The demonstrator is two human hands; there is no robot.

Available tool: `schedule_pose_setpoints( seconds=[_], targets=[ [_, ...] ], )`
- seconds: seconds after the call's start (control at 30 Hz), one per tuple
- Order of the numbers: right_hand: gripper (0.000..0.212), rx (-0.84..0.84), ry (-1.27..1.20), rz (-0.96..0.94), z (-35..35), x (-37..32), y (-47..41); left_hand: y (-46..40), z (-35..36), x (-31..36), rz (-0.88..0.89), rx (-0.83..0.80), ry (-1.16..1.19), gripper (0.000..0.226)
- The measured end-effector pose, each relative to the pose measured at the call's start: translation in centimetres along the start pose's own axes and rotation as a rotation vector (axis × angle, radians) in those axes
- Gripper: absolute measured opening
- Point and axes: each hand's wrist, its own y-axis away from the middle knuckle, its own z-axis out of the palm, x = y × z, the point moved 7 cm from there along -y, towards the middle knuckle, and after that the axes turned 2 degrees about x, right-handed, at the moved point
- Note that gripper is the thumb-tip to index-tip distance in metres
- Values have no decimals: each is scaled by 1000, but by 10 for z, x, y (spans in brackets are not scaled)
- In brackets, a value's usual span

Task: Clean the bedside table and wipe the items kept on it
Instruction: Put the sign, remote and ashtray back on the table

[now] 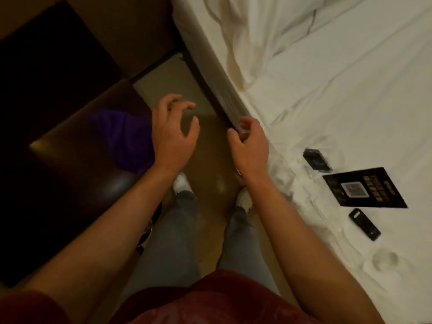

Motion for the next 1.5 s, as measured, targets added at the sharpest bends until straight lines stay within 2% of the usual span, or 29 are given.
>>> schedule_pose_setpoints(
  seconds=[0.13,0.27,0.53,0.6,0.67,0.73,0.83,0.97,1.13,1.23,1.37,1.5],
  targets=[
    [37,112,-119,176,-78,75,22,17,53,71,150,-148,-17,20],
    [32,227,-215,293,-141,152,46,48,119,130,240,-275,-80,25],
    [13,227,-232,410,-244,295,84,135,279,229,401,-638,-346,44],
    [9,242,-225,446,-267,328,93,149,309,246,466,-673,-442,54],
    [12,273,-235,482,-288,356,98,156,330,259,539,-680,-529,63],
    [26,281,-255,496,-301,374,96,156,345,263,585,-689,-611,66],
    [50,238,-304,473,-308,383,80,149,355,262,601,-691,-705,56],
    [58,148,-298,378,-305,374,49,137,356,262,598,-702,-770,38],
    [43,46,-201,276,-290,363,25,126,355,259,619,-735,-830,33],
    [27,89,-189,237,-289,362,17,125,355,259,691,-764,-798,33],
    [24,86,-174,220,-288,357,9,116,352,261,758,-857,-764,31],
    [15,176,-183,170,-316,338,6,96,327,274,668,-835,-662,35]
  ],
)
